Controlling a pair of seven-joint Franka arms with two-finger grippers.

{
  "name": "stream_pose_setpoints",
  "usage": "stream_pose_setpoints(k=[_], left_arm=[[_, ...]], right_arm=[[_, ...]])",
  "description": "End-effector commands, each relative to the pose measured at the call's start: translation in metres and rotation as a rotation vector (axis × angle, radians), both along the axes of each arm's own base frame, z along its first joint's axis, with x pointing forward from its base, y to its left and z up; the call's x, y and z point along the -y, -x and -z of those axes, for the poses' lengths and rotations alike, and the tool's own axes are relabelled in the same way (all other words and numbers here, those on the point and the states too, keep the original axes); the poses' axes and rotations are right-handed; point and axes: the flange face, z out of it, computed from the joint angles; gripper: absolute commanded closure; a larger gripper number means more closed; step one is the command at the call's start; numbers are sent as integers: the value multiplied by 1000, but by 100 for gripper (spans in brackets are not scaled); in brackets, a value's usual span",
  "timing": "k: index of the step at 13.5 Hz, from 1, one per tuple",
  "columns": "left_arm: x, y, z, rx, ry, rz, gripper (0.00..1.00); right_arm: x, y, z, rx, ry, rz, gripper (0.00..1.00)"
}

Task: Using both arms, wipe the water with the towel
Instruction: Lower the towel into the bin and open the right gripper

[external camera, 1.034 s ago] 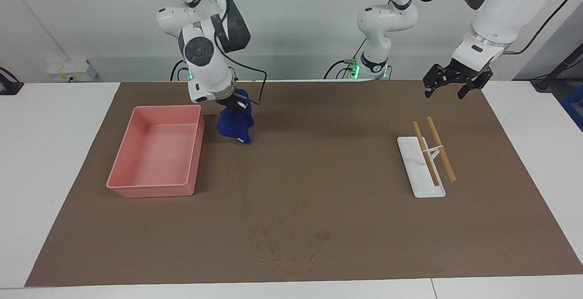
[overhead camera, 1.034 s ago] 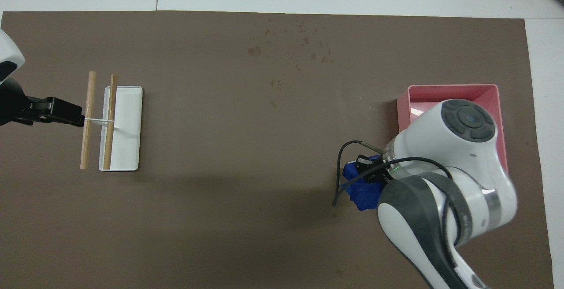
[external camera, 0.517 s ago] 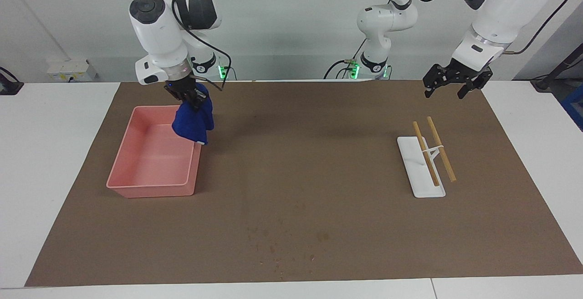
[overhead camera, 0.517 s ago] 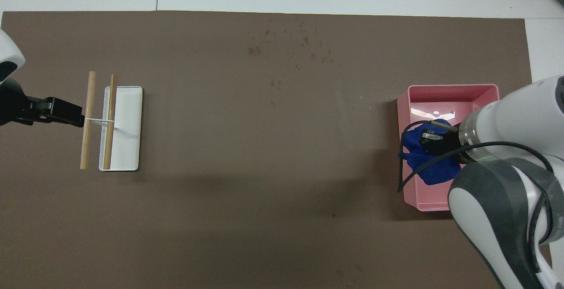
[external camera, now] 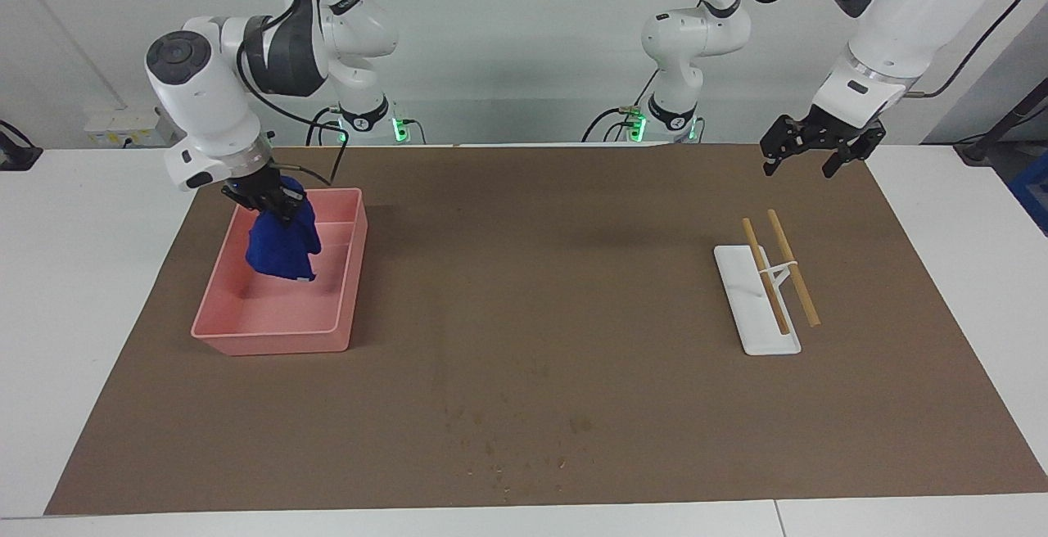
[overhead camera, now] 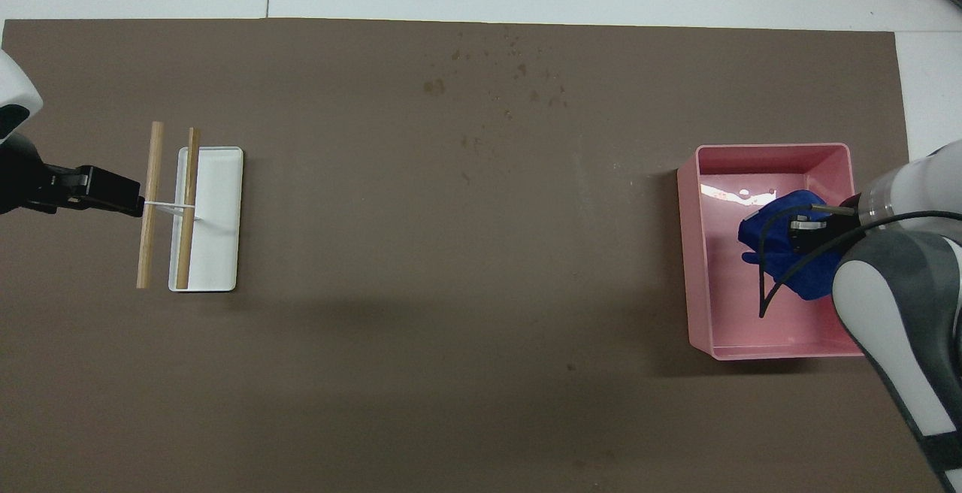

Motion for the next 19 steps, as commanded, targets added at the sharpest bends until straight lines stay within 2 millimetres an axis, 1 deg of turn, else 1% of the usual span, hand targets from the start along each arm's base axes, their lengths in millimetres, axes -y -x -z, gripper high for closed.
stream_pose_setpoints(k=[1, 3, 4, 6, 7, 8, 9, 11, 13, 15, 19], left_arm=[[-2, 7, -2, -4, -11, 6, 0], [-2, 7, -2, -4, -11, 6, 0], [-2, 7, -2, -4, -11, 6, 0], [-2, 7, -2, -4, -11, 6, 0], [-2, 7, -2, -4, -11, 6, 0], [-2, 7, -2, -4, -11, 6, 0], [-2, 7, -2, -4, -11, 6, 0], [-2, 7, -2, -4, -11, 6, 0], [-2, 7, -2, -4, -11, 6, 0], [-2, 7, -2, -4, -11, 6, 0], [-2, 7, -2, -4, -11, 6, 0]], right_arm=[[11, -12, 36, -22, 15, -44, 100], [11, -21, 64, -34, 20, -57, 100], [10, -23, 73, -30, 27, -69, 100], [7, -22, 82, -13, 27, -78, 100], [6, -22, 82, -14, 25, -79, 93], [7, -21, 82, -19, 25, -78, 34], [7, -22, 79, -25, 25, -69, 0], [6, -23, 72, -12, 12, -60, 0], [3, -29, 49, 23, 13, -58, 0], [3, -38, 15, 32, -2, -39, 0], [-7, -49, -72, 110, -7, -8, 0]])
